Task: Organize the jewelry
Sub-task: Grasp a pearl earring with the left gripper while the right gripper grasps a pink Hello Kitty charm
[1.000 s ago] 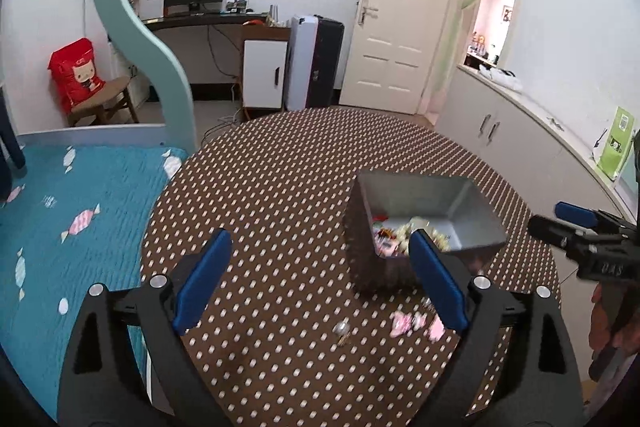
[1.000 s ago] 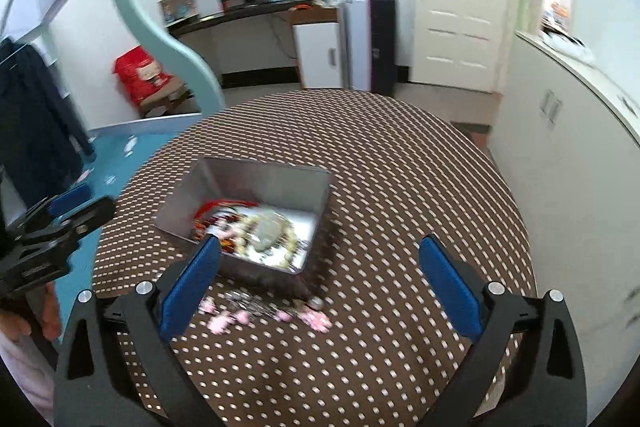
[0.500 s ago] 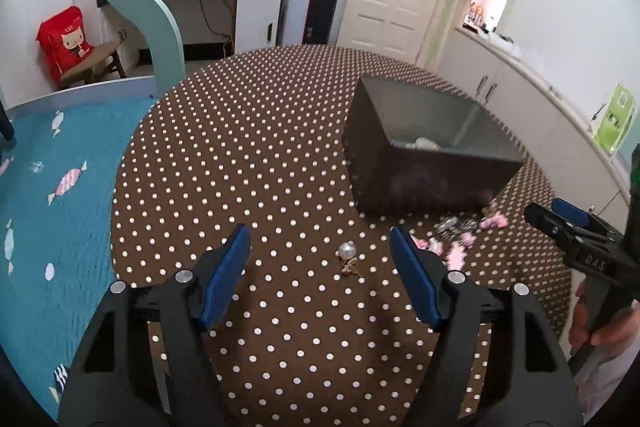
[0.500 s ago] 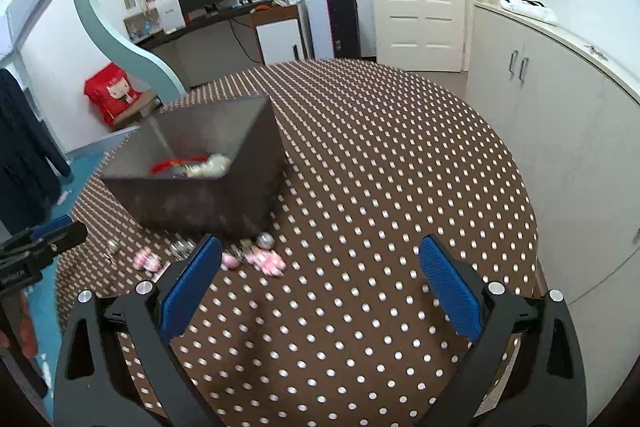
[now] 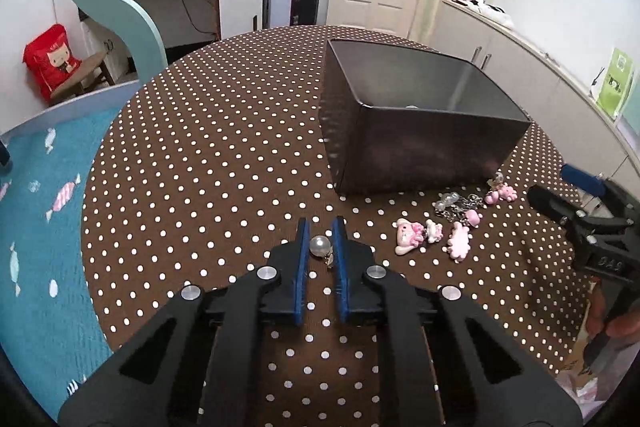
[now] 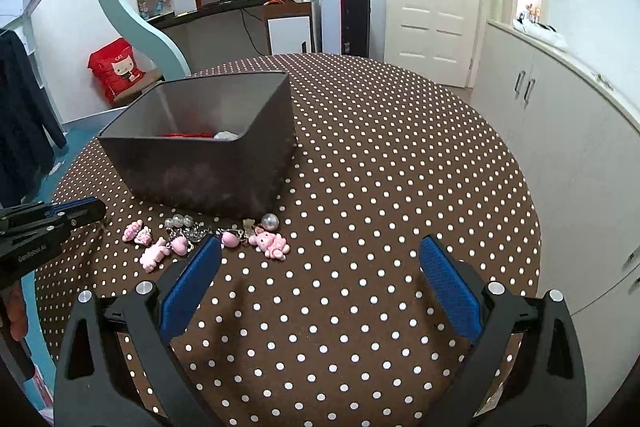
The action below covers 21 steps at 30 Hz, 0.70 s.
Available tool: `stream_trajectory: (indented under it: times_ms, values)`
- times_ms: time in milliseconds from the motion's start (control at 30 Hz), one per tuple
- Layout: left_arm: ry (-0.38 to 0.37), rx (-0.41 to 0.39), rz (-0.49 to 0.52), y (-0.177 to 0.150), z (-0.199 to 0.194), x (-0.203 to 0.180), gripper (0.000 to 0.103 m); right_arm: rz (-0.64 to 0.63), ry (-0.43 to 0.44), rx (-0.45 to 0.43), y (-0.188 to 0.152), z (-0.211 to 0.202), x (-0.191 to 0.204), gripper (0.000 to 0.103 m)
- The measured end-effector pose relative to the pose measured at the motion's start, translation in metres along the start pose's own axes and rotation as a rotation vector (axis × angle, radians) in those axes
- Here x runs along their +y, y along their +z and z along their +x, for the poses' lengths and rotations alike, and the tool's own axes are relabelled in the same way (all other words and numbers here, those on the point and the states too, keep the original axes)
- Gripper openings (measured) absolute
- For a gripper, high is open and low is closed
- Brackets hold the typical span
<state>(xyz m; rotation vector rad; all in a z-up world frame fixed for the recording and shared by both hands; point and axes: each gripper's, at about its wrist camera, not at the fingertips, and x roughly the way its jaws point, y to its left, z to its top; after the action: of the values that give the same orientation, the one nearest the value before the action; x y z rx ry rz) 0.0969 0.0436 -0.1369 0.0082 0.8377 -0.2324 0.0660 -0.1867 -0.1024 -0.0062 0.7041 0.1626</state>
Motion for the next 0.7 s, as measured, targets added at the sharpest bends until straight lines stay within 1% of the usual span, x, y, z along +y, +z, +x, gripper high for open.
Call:
stream_trajectory:
  times_ms: [33,100,167,200,233,267,367,500,533,567,600,633,667,700]
  values:
    - [-0.002,-0.001,-0.006,0.0,0.0,0.0,0.01,-0.012,0.007,0.0,0.002,0.0,0.001,0.095]
    - [-0.013,-0.001,-0.029,0.001,0.001,0.002,0.01,-0.046,0.013,0.007,0.005,0.001,0.007,0.084]
    - [-0.017,-0.004,-0.041,0.001,0.0,0.005,0.01,-0.053,0.022,0.033,0.006,0.007,0.007,0.069]
    - [-0.016,-0.007,-0.043,0.001,-0.001,0.005,0.01,-0.05,0.035,0.054,0.006,0.012,0.006,0.065]
    - [-0.017,-0.007,-0.045,0.0,-0.002,0.005,0.01,-0.048,0.043,0.078,0.005,0.018,0.006,0.056]
    - [-0.021,-0.007,-0.052,-0.001,-0.002,0.006,0.01,-0.053,0.045,0.091,0.005,0.021,0.007,0.052]
    - [-0.028,-0.009,-0.064,-0.004,-0.005,0.012,0.01,-0.087,0.06,0.113,0.005,0.027,0.01,0.051]
    - [-0.045,-0.015,-0.08,-0.003,-0.008,0.015,0.01,-0.157,0.088,0.119,0.008,0.031,0.019,0.05]
    - [-0.049,-0.016,-0.079,-0.005,-0.009,0.017,0.01,-0.182,0.097,0.114,0.008,0.031,0.022,0.047]
    - [-0.052,-0.017,-0.079,-0.004,-0.01,0.018,0.01,-0.192,0.106,0.113,0.008,0.032,0.023,0.04]
    - [-0.054,-0.018,-0.078,-0.004,-0.01,0.017,0.01,-0.198,0.139,0.116,0.008,0.032,0.024,0.034]
    - [-0.059,-0.02,-0.077,-0.004,-0.011,0.016,0.01,-0.207,0.149,0.114,0.008,0.032,0.025,0.02]
    - [-0.062,-0.021,-0.076,-0.004,-0.011,0.015,0.01,-0.232,0.138,0.11,0.007,0.032,0.028,0.015]
    - [-0.064,-0.023,-0.076,-0.003,-0.012,0.015,0.01,-0.246,0.134,0.109,0.006,0.032,0.03,0.015]
